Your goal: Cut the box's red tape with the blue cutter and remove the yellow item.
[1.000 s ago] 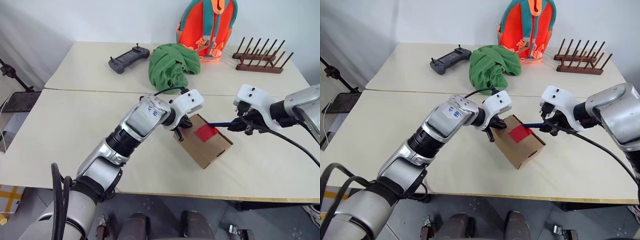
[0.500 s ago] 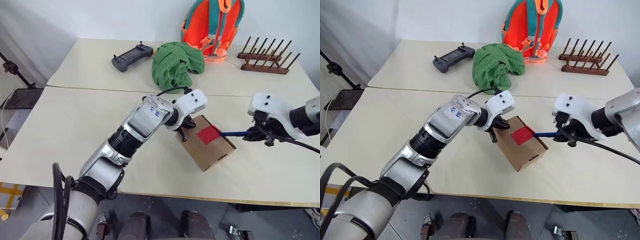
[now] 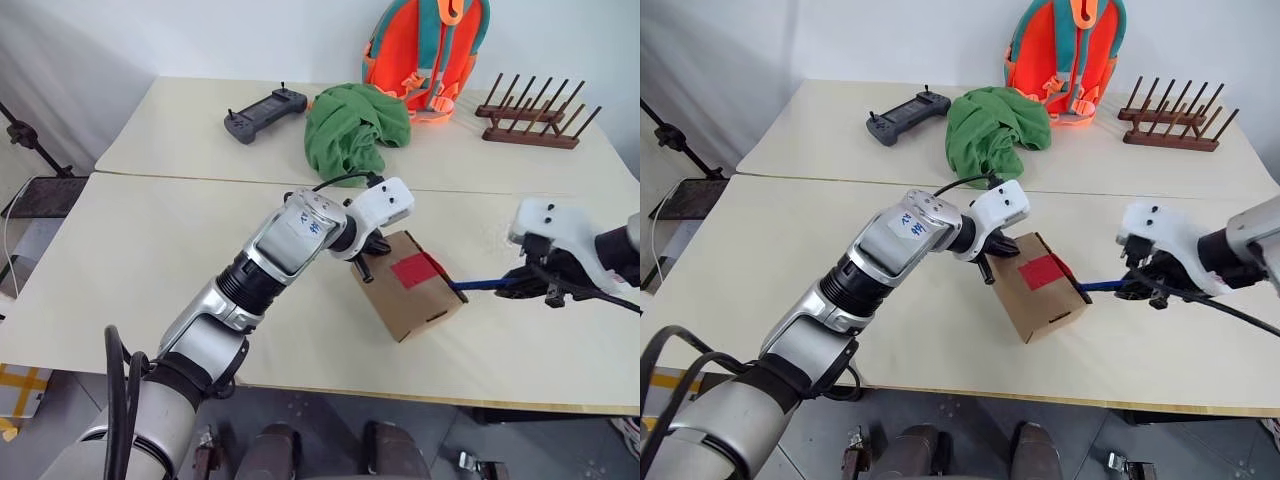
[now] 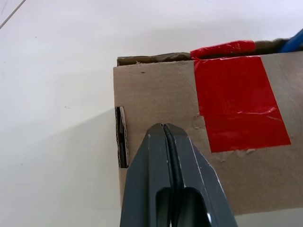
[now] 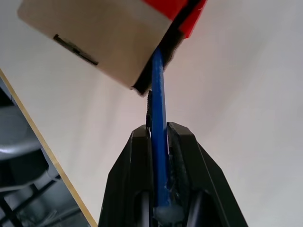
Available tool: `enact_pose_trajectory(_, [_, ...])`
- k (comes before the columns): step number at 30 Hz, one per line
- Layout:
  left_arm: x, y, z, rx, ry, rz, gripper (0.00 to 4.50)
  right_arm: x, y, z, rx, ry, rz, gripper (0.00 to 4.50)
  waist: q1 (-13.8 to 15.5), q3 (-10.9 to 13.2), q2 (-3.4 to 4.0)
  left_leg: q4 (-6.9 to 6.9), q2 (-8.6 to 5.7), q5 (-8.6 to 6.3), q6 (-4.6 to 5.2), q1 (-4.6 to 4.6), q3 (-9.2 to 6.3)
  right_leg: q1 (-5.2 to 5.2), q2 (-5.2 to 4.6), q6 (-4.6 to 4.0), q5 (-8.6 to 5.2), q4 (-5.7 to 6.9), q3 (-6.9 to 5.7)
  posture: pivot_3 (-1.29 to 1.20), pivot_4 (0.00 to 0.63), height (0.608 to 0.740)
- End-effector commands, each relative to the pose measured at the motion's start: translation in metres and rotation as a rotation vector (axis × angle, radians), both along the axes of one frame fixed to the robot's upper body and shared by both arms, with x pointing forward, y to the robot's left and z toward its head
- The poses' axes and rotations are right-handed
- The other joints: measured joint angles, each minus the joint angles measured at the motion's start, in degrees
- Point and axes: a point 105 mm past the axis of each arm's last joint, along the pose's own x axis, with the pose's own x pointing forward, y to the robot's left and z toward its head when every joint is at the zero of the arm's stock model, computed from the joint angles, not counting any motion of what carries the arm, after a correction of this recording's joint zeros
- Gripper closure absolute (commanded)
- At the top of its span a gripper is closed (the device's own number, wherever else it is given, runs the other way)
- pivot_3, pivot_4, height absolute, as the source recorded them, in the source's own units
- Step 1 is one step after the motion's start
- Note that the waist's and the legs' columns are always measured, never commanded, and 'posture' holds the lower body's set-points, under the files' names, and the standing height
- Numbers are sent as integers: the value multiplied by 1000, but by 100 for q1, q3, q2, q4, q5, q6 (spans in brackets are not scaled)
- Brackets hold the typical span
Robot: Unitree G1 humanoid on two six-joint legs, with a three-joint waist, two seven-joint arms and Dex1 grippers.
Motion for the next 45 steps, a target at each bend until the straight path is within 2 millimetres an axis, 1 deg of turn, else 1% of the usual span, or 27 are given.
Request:
enact_pose_trajectory(1, [9, 16, -28, 84, 50, 85, 4471, 0, 6, 17, 69, -83, -7, 4328, 0, 0, -1, 1, 1, 0, 0, 0, 0, 0, 0, 0, 0, 0, 0, 0, 150, 740])
enact_pose_trajectory(5, [10, 14, -27, 81, 44, 74, 4471, 2, 11, 19, 142, -125, -31, 4328, -23, 0, 0, 4, 1, 1, 0, 4, 3, 2, 0, -2, 3, 3, 3, 0, 150, 740])
enact_pose_trajectory(9, [10, 11, -26, 80, 39, 64, 4471, 3, 16, 14, 161, -135, -39, 4328, -43, 0, 0, 3, 3, 9, -1, 11, 7, 3, 3, -10, 14, 5, 7, 0, 150, 740])
enact_pose_trajectory(15, [10, 10, -26, 82, 33, 51, 4471, 8, 19, 18, 196, -189, -54, 4328, -26, -1, 2, 2, 3, 16, 1, 8, 7, 0, 1, -8, 24, 5, 10, 0, 150, 740])
enact_pose_trajectory(18, [8, 10, -29, 88, 34, 47, 4471, -3, 7, 2, 98, -160, -50, 4328, 20, -1, 2, -2, 3, 16, 1, -2, -1, 0, 1, -5, 26, -6, 2, 0, 150, 740])
enact_pose_trajectory(20, [7, 9, -30, 91, 37, 39, 4471, -5, 10, 7, 153, -199, -31, 4328, 36, -1, 2, -4, 2, 14, 3, -9, -1, 0, 3, -1, 28, 0, 0, 0, 150, 740])
enact_pose_trajectory(23, [6, 8, -30, 93, 38, 33, 4471, -3, 7, 14, 205, -280, -36, 4328, 57, 0, 0, -3, -7, 14, 9, -12, 8, 0, 2, 13, 35, -9, 4, 0, 150, 740])
enact_pose_trajectory(25, [6, 7, -30, 93, 38, 32, 4471, -4, 5, 17, 233, -303, -43, 4328, 56, -1, 2, -2, -8, 15, 12, -11, 10, 2, 2, 13, 36, -11, 6, 0, 150, 740])
enact_pose_trajectory(28, [6, 7, -31, 97, 37, 24, 4471, -6, -1, 26, 294, -340, -79, 4328, 81, -1, 2, -3, -6, 15, 12, -8, 8, 2, 3, 13, 36, -27, 6, 0, 150, 740])
enact_pose_trajectory(31, [5, 6, -32, 99, 37, 20, 4471, -6, -8, 26, 314, -357, -118, 4328, 101, -1, 2, -3, -5, 15, 12, -10, 8, 2, 3, 13, 36, -28, 6, 0, 150, 740])
enact_pose_trajectory(33, [5, 6, -32, 100, 38, 17, 4471, -5, -16, 19, 316, -351, -162, 4328, 106, -1, 2, -4, -6, 14, 13, -11, 8, 3, 3, 13, 37, -26, 6, 0, 150, 740])
enact_pose_trajectory(36, [6, 5, -32, 99, 38, 16, 4471, 0, -29, 0, 326, -348, -236, 4328, 108, -1, 1, -6, -7, 13, 15, -12, 8, 5, 4, 14, 37, -23, 4, 0, 150, 740])
enact_pose_trajectory(39, [6, 5, -31, 97, 36, 18, 4471, 8, -50, -27, 369, -376, -377, 4328, 107, -1, 0, -5, -15, 13, 16, -11, 9, 9, 5, 15, 37, -23, 3, 0, 150, 740])
enact_pose_trajectory(41, [7, 5, -31, 97, 36, 19, 4471, 10, -56, -34, 381, -397, -412, 4328, 105, -3, 4, -5, -20, 14, 17, -9, 9, 10, 5, 16, 38, -21, 4, 0, 150, 740])
enact_pose_trajectory(44, [6, 6, -31, 97, 35, 20, 4471, 18, -75, -51, 454, -450, -563, 4328, 102, -8, 13, -5, -22, 16, 20, -3, 13, 10, 4, 17, 39, -17, 9, 0, 150, 740])
enact_pose_trajectory(45, [6, 6, -31, 97, 36, 20, 4471, 19, -79, -56, 476, -458, -597, 4328, 100, -8, 13, -5, -25, 17, 19, -2, 12, 11, 5, 17, 39, -19, 7, 0, 150, 740])
